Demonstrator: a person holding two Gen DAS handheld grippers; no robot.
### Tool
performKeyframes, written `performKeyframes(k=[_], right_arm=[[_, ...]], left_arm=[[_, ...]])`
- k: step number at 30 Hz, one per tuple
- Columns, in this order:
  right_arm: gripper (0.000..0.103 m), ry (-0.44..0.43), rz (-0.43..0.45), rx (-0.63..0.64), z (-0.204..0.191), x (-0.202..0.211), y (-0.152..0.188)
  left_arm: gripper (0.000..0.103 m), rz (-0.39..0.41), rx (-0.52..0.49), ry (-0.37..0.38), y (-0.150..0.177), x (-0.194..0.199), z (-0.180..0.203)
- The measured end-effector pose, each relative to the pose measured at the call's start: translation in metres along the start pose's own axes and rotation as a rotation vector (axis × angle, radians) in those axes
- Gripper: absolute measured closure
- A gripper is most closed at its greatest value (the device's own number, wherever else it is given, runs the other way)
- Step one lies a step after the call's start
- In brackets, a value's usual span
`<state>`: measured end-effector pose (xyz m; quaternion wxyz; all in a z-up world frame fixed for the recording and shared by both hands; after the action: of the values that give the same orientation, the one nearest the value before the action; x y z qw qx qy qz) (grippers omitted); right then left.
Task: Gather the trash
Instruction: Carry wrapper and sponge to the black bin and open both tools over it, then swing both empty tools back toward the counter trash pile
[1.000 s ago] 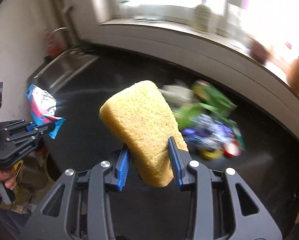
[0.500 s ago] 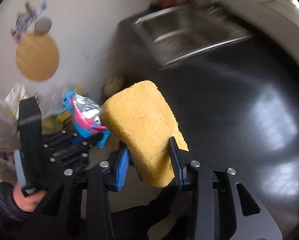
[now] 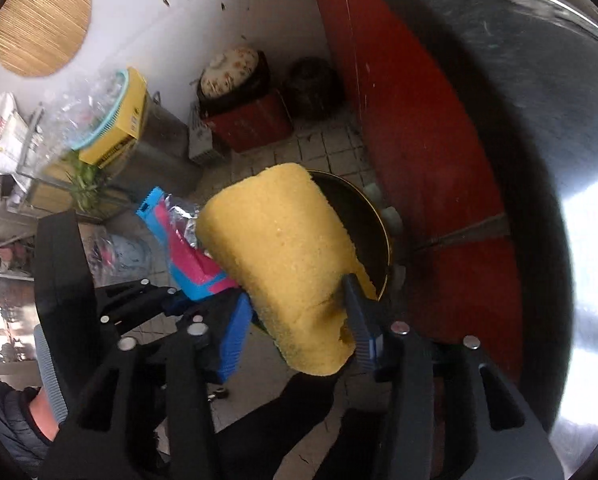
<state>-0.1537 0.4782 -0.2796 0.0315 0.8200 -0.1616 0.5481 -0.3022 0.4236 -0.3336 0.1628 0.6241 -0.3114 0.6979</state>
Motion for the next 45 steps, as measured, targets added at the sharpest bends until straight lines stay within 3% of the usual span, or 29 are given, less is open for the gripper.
performKeyframes(k=[1, 2, 3, 11, 16, 20, 23, 29, 36, 41, 45], right_arm=[[0.037, 0.005, -0.001, 0.011, 0.002, -0.003, 0.003], [0.023, 0.011, -0.001, 0.018, 0.002, -0.005, 0.002], [0.022, 0.01, 0.005, 0.021, 0.003, -0.002, 0.003], [0.022, -0.015, 0.059, 0.042, -0.002, 0.047, 0.019], [0.016, 0.009, 0.202, 0.012, 0.009, 0.133, 0.054], [0.011, 0.086, 0.356, -0.075, 0.041, 0.226, 0.108], [0.01, 0.176, 0.444, -0.17, 0.069, 0.281, 0.153], [0.01, 0.387, 0.604, -0.465, 0.143, 0.382, 0.288], [0.01, 0.518, 0.716, -0.744, 0.2, 0.451, 0.438], [0.01, 0.549, 0.763, -0.839, 0.226, 0.468, 0.503], [0.011, 0.544, 0.764, -0.869, 0.244, 0.471, 0.518]], left_arm=[[0.068, -0.004, -0.002, 0.008, 0.001, -0.001, -0.003], [0.04, -0.002, -0.001, 0.017, -0.002, -0.001, -0.003], [0.027, 0.012, 0.0, 0.015, -0.001, 0.001, -0.004], [0.025, 0.037, -0.048, -0.013, 0.014, 0.023, -0.002], [0.018, 0.091, -0.126, -0.073, 0.013, 0.064, 0.014], [0.013, 0.158, -0.194, -0.101, -0.002, 0.112, 0.046], [0.013, 0.23, -0.276, -0.053, -0.016, 0.156, 0.092], [0.012, 0.32, -0.536, 0.14, -0.03, 0.218, 0.243], [0.012, 0.377, -0.837, 0.291, -0.001, 0.263, 0.417], [0.012, 0.369, -0.943, 0.337, 0.021, 0.277, 0.484], [0.012, 0.365, -0.975, 0.317, 0.03, 0.277, 0.506]])
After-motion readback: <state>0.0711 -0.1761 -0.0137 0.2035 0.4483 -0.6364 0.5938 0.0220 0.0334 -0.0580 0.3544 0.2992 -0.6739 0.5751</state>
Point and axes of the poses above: each gripper's, at about its wrist camera, not at the fingertips, and x roughly against the way its jaws point, z to its right, y to its underside, the point moved 1 cm from there along -x, roughly the way its jaws point, and after that the axes turned 10 degrees about -y, right-handed, at the moved point
